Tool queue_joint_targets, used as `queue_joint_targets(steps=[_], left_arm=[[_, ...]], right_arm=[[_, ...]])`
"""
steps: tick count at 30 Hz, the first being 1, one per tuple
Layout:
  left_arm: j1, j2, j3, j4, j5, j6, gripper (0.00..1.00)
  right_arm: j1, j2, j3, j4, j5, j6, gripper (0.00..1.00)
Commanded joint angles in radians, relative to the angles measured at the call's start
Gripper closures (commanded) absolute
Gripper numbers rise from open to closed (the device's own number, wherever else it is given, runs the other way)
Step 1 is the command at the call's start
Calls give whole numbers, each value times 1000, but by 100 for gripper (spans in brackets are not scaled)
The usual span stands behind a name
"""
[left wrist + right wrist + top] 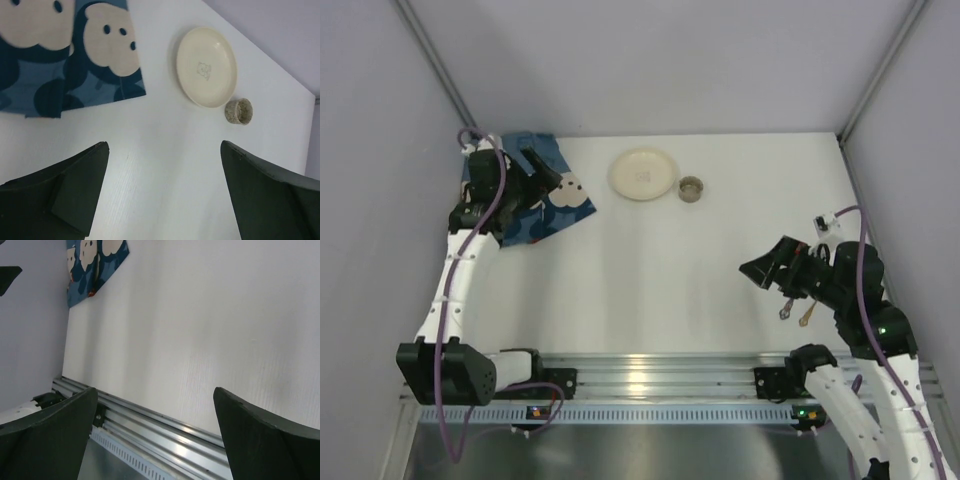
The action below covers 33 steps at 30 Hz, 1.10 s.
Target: Set the dinner table for one person
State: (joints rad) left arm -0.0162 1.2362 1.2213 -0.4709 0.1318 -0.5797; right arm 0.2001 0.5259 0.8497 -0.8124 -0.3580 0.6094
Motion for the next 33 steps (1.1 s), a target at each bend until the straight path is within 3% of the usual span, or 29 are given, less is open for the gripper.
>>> queue_joint_targets(steps=[1, 2, 3, 5, 9, 11, 12, 13, 16, 21, 25, 30, 33], left_arm=[[40, -41, 84, -295, -275, -294, 1], [62, -49, 57, -295, -197, -307, 2], [76, -61, 16, -112, -64, -182, 3], [70, -104, -87, -7, 104, -167, 2], [53, -133, -149, -54, -96, -214, 1], [30, -84, -135, -106, -122, -143, 1], [19, -58, -120, -129, -202, -79, 1], [-69, 3, -73, -200, -259, -50, 1], [-183, 156, 36, -268, -380, 47, 1], [-212, 425, 159, -250, -347, 119, 2], [-215, 694, 378, -304, -356, 159, 2], [-214, 879, 579, -325, -350, 262, 2], [-186, 942, 610, -318, -310, 247, 4]], right_arm=[[15, -46, -24, -7, -44, 39, 0], [19, -69, -40, -10, -45, 43, 0], [33, -81, -46, -10, -47, 46, 0], [48, -105, -60, -18, -47, 47, 0], [81, -144, -84, -31, -50, 50, 0], [99, -188, -124, -24, -42, 53, 0], [102, -201, -138, -27, -36, 52, 0], [104, -211, -150, -40, -36, 35, 0], [104, -230, -129, -99, -10, -23, 0], [104, -244, -124, -111, 146, -106, 0], [104, -173, -116, -85, 206, -89, 0], [104, -93, -121, -34, 229, -50, 0], [104, -64, -124, -21, 289, -16, 0]])
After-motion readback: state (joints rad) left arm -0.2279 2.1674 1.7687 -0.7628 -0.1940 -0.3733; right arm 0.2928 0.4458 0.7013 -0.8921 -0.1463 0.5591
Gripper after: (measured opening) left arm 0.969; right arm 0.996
